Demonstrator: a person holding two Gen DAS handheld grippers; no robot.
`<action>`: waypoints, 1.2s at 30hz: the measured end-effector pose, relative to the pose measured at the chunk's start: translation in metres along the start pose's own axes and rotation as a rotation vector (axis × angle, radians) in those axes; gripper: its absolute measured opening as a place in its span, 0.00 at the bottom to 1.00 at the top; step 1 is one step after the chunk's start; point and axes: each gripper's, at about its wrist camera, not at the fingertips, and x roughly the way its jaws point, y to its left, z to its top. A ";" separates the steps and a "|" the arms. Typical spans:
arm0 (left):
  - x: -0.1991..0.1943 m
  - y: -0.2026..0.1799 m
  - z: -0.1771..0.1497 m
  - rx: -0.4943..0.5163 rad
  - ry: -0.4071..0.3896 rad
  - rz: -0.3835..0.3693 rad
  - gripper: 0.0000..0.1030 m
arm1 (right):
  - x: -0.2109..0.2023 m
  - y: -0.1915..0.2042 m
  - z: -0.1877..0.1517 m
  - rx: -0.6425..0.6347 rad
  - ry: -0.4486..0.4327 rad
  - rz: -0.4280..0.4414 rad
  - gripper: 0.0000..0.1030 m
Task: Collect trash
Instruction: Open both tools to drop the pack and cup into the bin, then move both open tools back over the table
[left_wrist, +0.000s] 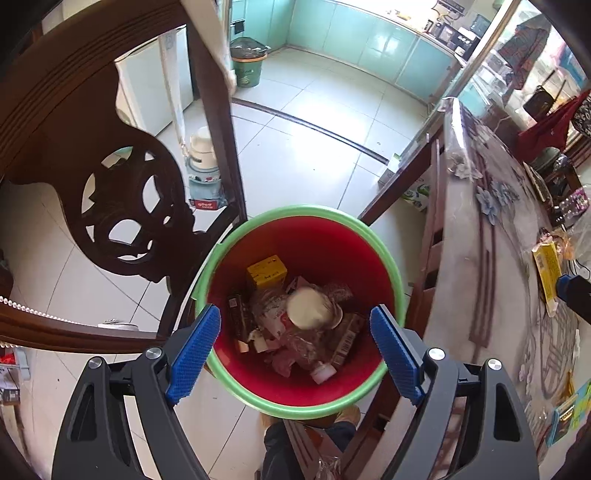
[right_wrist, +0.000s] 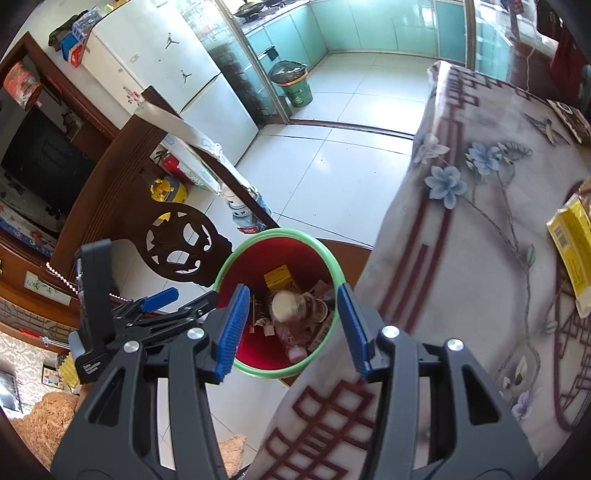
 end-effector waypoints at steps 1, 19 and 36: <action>-0.003 -0.007 -0.001 0.011 -0.004 -0.009 0.77 | -0.002 -0.006 -0.002 0.009 -0.001 -0.004 0.49; -0.024 -0.142 -0.042 0.145 -0.003 -0.115 0.77 | -0.106 -0.228 -0.058 0.278 -0.105 -0.301 0.58; -0.039 -0.250 -0.069 0.210 -0.022 -0.109 0.77 | -0.101 -0.322 -0.048 0.209 -0.041 -0.275 0.66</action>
